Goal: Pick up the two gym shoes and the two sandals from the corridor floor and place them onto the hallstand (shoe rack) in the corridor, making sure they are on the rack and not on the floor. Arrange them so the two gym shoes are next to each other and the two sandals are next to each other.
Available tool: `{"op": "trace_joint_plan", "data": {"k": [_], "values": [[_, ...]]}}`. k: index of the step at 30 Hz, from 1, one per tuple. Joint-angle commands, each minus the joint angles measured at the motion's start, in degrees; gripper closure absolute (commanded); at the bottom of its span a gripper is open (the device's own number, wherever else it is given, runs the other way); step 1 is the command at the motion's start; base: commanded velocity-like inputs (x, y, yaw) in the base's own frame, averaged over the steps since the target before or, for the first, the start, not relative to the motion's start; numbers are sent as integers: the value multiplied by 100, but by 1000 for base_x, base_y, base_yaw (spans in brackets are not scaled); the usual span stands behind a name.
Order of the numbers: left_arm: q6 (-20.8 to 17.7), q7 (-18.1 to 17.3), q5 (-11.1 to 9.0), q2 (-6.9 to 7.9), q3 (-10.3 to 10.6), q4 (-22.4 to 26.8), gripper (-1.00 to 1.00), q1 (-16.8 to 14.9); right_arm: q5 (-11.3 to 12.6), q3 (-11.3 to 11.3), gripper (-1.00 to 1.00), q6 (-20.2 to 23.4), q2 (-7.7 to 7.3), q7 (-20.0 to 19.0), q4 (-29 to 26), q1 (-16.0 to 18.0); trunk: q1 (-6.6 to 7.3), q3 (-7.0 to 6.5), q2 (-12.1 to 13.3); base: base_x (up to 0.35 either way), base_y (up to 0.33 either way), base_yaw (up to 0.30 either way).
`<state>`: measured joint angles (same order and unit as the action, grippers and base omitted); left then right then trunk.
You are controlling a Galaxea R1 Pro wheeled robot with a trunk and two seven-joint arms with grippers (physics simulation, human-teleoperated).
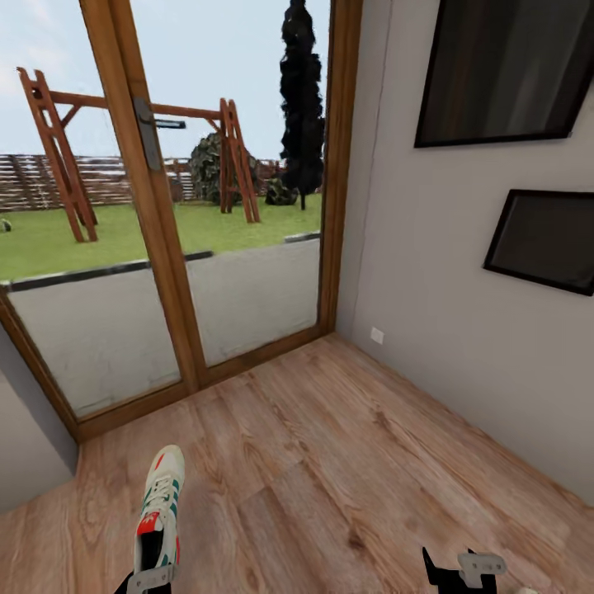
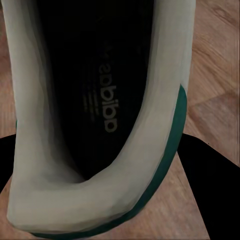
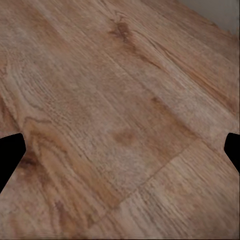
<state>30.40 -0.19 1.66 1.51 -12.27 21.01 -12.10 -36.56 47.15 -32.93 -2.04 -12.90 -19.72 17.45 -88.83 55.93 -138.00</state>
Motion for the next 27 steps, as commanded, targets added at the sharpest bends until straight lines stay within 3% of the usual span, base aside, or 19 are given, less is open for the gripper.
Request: {"op": "trace_joint_plan", "data": {"k": [1,27], "values": [[19,-7,19,-1,-21,-3,100,-2,-18,49,-100,-20,2,-46,3,6,1,5,-2,0,0,-279],[19,-7,19,-1,-21,-9,100,-2,-18,49,-100,-20,2,-46,3,11,1,5,-2,0,0,-279]]}}
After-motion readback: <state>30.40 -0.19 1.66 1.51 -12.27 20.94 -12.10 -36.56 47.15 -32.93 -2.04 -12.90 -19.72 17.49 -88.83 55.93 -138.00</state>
